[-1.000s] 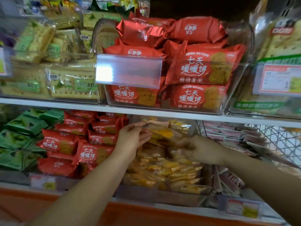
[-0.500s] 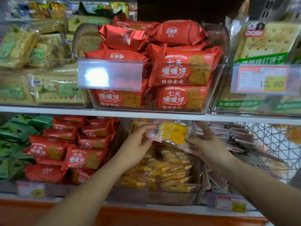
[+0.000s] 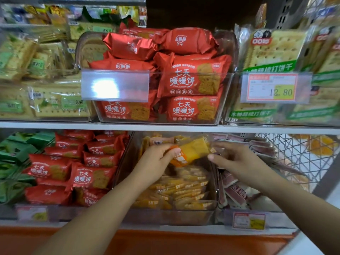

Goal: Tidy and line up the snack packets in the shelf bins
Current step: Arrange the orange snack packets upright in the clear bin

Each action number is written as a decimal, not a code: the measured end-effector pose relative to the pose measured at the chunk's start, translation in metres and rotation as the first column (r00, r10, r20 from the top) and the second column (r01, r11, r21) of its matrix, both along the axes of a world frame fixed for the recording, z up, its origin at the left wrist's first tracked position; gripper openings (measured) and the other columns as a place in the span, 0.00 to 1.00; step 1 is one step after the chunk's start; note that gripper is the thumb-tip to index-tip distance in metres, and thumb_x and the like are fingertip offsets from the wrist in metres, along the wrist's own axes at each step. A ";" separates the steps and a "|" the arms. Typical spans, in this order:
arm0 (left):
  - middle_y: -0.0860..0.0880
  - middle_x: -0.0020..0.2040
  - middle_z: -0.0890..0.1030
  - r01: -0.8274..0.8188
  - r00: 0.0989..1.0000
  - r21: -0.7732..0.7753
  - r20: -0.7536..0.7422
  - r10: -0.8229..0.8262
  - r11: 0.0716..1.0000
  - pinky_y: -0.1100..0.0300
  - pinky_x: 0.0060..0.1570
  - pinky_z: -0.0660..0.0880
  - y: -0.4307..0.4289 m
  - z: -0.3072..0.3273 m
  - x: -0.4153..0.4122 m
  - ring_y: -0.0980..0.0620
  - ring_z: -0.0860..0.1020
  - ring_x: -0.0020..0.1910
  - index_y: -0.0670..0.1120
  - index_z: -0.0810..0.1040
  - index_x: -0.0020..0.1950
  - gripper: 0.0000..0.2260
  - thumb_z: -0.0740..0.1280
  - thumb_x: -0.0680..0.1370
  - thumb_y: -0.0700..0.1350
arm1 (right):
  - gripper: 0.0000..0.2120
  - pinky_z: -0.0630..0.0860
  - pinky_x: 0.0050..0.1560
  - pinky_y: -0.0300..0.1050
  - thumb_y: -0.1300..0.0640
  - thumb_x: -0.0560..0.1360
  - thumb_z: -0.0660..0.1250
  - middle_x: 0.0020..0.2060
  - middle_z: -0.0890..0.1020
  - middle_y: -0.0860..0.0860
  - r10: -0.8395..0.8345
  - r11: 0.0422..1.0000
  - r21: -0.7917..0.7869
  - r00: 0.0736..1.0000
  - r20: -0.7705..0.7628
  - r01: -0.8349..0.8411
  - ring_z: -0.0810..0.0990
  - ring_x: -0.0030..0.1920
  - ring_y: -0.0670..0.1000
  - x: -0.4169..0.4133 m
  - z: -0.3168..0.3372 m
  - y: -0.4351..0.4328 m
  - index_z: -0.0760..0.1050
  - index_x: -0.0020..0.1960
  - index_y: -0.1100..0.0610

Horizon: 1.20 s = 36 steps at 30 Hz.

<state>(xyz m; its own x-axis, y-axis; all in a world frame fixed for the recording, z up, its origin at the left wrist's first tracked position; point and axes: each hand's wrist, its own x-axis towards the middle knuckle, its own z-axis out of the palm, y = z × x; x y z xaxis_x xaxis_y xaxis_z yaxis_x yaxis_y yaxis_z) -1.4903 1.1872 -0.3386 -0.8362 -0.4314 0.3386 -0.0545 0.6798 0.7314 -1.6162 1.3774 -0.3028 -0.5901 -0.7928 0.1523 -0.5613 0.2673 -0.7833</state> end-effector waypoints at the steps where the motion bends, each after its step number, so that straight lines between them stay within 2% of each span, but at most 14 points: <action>1: 0.58 0.47 0.81 0.015 1.000 0.030 0.014 -0.016 0.999 0.77 0.46 0.68 0.000 0.000 -0.003 0.63 0.77 0.47 0.48 0.80 0.55 0.10 0.62 0.80 0.48 | 0.09 0.72 0.38 0.33 0.46 0.72 0.68 0.29 0.75 0.40 -0.039 0.999 -0.026 0.993 -0.110 0.036 0.73 0.32 0.36 -0.002 -0.001 -0.002 0.76 0.52 0.40; 2: 0.59 0.47 0.80 0.030 0.999 0.059 0.029 -0.032 0.998 0.77 0.46 0.67 0.000 0.000 -0.005 0.64 0.77 0.47 0.49 0.80 0.55 0.09 0.61 0.80 0.48 | 0.06 0.70 0.37 0.31 0.49 0.73 0.69 0.33 0.74 0.39 -0.091 0.995 -0.063 0.975 -0.202 0.079 0.74 0.34 0.37 -0.003 -0.004 -0.004 0.77 0.50 0.41; 5: 0.60 0.48 0.79 0.031 0.992 0.096 0.120 -0.042 0.995 0.79 0.46 0.66 0.003 -0.002 -0.011 0.62 0.77 0.51 0.51 0.78 0.56 0.09 0.60 0.81 0.49 | 0.04 0.73 0.48 0.37 0.55 0.74 0.69 0.47 0.75 0.45 -0.189 0.975 -0.177 0.921 -0.341 0.134 0.77 0.47 0.45 -0.010 -0.017 -0.008 0.82 0.47 0.49; 9: 0.53 0.61 0.78 0.005 0.936 -0.148 0.349 0.048 0.989 0.64 0.57 0.71 0.007 -0.012 -0.010 0.53 0.75 0.61 0.51 0.70 0.69 0.17 0.60 0.81 0.52 | 0.07 0.73 0.45 0.29 0.62 0.74 0.68 0.42 0.82 0.44 -0.147 0.963 -0.269 0.826 -0.544 -0.006 0.79 0.43 0.42 -0.014 -0.027 -0.008 0.83 0.50 0.56; 12: 0.52 0.58 0.79 -0.064 0.923 -0.122 0.369 0.105 0.990 0.62 0.54 0.72 0.005 -0.018 -0.008 0.54 0.76 0.56 0.49 0.75 0.62 0.13 0.64 0.79 0.51 | 0.09 0.75 0.48 0.34 0.60 0.75 0.65 0.43 0.84 0.48 -0.103 0.967 -0.241 0.738 -0.666 -0.082 0.81 0.43 0.44 -0.016 -0.025 -0.009 0.82 0.52 0.57; 15: 0.54 0.50 0.80 -0.028 0.905 -0.087 0.422 0.062 0.996 0.65 0.42 0.69 -0.003 -0.018 -0.008 0.58 0.76 0.46 0.52 0.78 0.52 0.08 0.63 0.79 0.53 | 0.10 0.76 0.47 0.36 0.61 0.73 0.65 0.42 0.84 0.51 -0.052 0.968 -0.198 0.654 -0.755 -0.151 0.83 0.42 0.49 -0.016 -0.025 -0.012 0.82 0.51 0.59; 17: 0.57 0.51 0.78 0.008 0.888 -0.014 0.461 0.000 1.000 0.66 0.45 0.68 -0.008 -0.016 -0.008 0.60 0.74 0.48 0.54 0.79 0.55 0.09 0.62 0.79 0.53 | 0.11 0.80 0.41 0.43 0.63 0.71 0.67 0.41 0.84 0.51 -0.001 0.975 -0.132 0.588 -0.809 -0.181 0.83 0.40 0.51 -0.017 -0.027 -0.012 0.82 0.52 0.58; 20: 0.60 0.53 0.75 -0.014 0.903 0.081 0.429 -0.022 0.997 0.60 0.60 0.69 -0.016 -0.016 -0.008 0.60 0.73 0.55 0.57 0.77 0.60 0.11 0.64 0.79 0.48 | 0.16 0.80 0.34 0.45 0.64 0.66 0.70 0.41 0.84 0.50 0.117 0.990 0.060 0.507 -0.854 -0.127 0.83 0.38 0.52 -0.022 -0.032 -0.016 0.81 0.52 0.53; 23: 0.58 0.52 0.75 0.016 0.902 0.112 0.426 -0.062 0.994 0.62 0.56 0.74 -0.016 -0.017 -0.006 0.59 0.76 0.54 0.54 0.73 0.64 0.16 0.64 0.78 0.42 | 0.14 0.77 0.41 0.43 0.64 0.71 0.66 0.47 0.82 0.49 0.336 0.928 0.373 0.472 -0.815 -0.016 0.82 0.46 0.53 -0.012 -0.029 -0.035 0.78 0.53 0.51; 26: 0.56 0.56 0.75 0.080 0.904 0.166 0.404 -0.141 0.983 0.66 0.56 0.73 -0.014 -0.017 -0.003 0.59 0.75 0.58 0.52 0.70 0.68 0.20 0.62 0.78 0.37 | 0.10 0.66 0.50 0.44 0.61 0.74 0.60 0.49 0.80 0.50 0.471 0.817 0.564 0.425 -0.773 0.120 0.78 0.53 0.54 -0.005 -0.033 -0.054 0.77 0.52 0.54; 29: 0.58 0.61 0.74 0.151 0.894 0.185 0.395 -0.214 0.971 0.68 0.58 0.71 -0.016 -0.018 0.003 0.61 0.73 0.61 0.52 0.67 0.70 0.21 0.59 0.80 0.35 | 0.10 0.61 0.55 0.47 0.57 0.74 0.60 0.49 0.80 0.49 0.442 0.819 0.552 0.441 -0.781 0.156 0.75 0.55 0.52 -0.012 -0.038 -0.057 0.78 0.51 0.51; 31: 0.60 0.63 0.72 0.190 0.887 0.168 0.392 -0.242 0.967 0.68 0.61 0.68 -0.014 -0.022 0.006 0.62 0.70 0.64 0.54 0.66 0.71 0.21 0.57 0.81 0.36 | 0.12 0.66 0.54 0.48 0.52 0.75 0.59 0.49 0.80 0.47 0.321 0.904 0.410 0.445 -0.836 0.119 0.77 0.53 0.52 -0.012 -0.040 -0.051 0.79 0.53 0.48; 33: 0.61 0.67 0.71 0.213 0.886 0.150 0.387 -0.255 0.965 0.66 0.64 0.66 -0.013 -0.026 0.008 0.63 0.68 0.65 0.56 0.65 0.72 0.21 0.56 0.81 0.38 | 0.16 0.72 0.56 0.48 0.48 0.77 0.55 0.55 0.81 0.45 0.294 0.936 0.353 0.536 -0.792 0.008 0.79 0.53 0.51 -0.001 -0.040 -0.047 0.78 0.58 0.47; 36: 0.62 0.67 0.72 0.182 0.907 0.167 0.353 -0.231 0.969 0.61 0.63 0.71 -0.020 -0.020 0.017 0.59 0.73 0.63 0.58 0.65 0.71 0.20 0.58 0.82 0.41 | 0.19 0.60 0.70 0.47 0.45 0.81 0.48 0.65 0.74 0.40 0.481 0.838 0.528 0.641 -0.598 -0.136 0.72 0.64 0.45 0.001 -0.044 -0.045 0.71 0.66 0.45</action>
